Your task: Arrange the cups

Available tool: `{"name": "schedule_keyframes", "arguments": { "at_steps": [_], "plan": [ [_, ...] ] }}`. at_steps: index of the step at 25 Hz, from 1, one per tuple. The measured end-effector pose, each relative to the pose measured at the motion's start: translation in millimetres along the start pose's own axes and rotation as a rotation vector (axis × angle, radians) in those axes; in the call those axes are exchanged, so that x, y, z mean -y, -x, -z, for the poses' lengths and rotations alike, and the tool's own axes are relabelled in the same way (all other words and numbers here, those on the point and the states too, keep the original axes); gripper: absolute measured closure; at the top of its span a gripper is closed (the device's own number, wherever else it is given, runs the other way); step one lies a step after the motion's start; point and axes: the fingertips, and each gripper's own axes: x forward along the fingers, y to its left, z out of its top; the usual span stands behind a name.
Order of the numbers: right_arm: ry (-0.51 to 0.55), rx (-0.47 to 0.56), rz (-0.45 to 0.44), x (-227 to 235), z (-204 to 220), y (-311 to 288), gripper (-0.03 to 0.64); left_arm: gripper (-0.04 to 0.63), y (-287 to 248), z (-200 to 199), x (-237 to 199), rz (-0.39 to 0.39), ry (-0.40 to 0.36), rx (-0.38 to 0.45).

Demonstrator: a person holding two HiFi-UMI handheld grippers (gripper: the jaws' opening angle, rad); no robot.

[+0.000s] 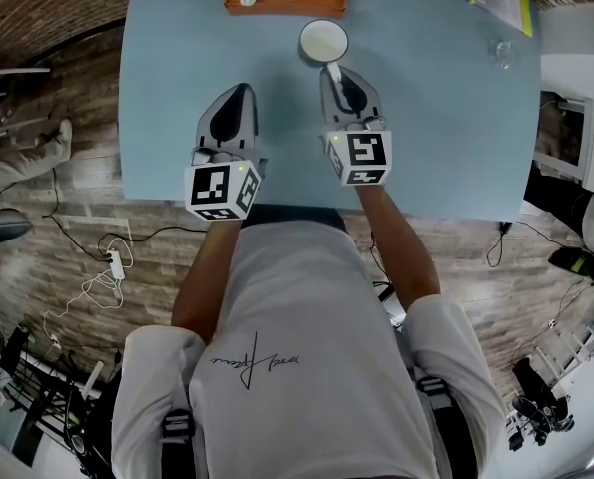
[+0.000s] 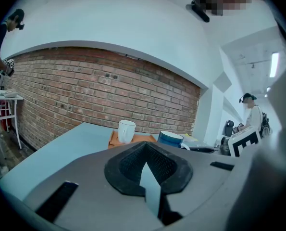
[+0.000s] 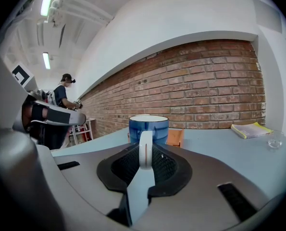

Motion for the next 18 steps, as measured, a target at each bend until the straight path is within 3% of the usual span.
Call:
{"name": "schedule_keyframes", "arguments": {
  "at_steps": [18],
  "plan": [
    [-0.004, 0.048, 0.029, 14.6, -40.4, -40.1, 0.557, 0.586, -16.2, -16.7, -13.8, 0.022, 0.01, 0.018]
  ]
}}
